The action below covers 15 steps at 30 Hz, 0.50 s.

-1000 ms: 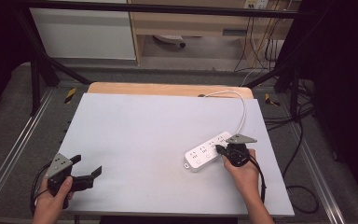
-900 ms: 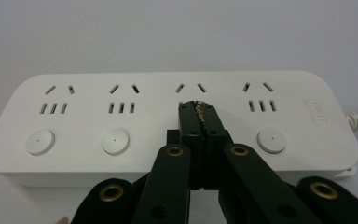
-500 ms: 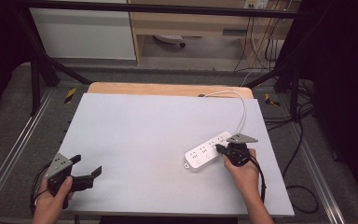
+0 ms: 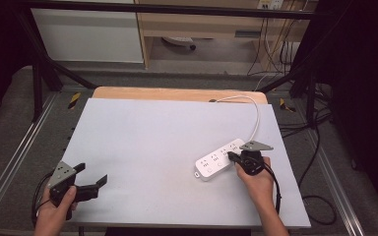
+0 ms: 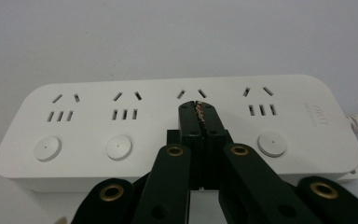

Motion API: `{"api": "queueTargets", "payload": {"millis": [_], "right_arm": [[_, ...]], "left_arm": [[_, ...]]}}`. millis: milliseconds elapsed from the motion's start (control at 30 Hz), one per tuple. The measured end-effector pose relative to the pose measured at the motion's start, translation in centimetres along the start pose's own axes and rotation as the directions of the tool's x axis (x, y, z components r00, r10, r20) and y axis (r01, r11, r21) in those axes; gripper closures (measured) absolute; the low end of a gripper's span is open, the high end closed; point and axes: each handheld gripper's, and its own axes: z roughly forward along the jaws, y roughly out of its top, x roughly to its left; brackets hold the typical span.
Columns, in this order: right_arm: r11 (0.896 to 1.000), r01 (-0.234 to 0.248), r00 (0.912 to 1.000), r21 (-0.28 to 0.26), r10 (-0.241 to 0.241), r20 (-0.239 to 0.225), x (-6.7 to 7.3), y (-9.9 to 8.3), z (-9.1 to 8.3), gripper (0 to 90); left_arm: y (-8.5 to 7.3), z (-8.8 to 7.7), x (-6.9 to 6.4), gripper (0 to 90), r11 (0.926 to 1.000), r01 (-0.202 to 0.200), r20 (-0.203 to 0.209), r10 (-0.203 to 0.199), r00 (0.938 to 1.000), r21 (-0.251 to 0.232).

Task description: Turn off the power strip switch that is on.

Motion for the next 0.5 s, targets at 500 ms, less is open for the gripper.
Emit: {"api": "queueTargets", "payload": {"millis": [500], "right_arm": [[1.000,-0.008,0.9999,-0.012,0.008,-0.010,0.14,0.01,-0.15,90.0]], "left_arm": [[0.00,-0.02,0.01,6.4,1.0000,-0.002,-0.001,0.002,1.0000,-0.001]]}}
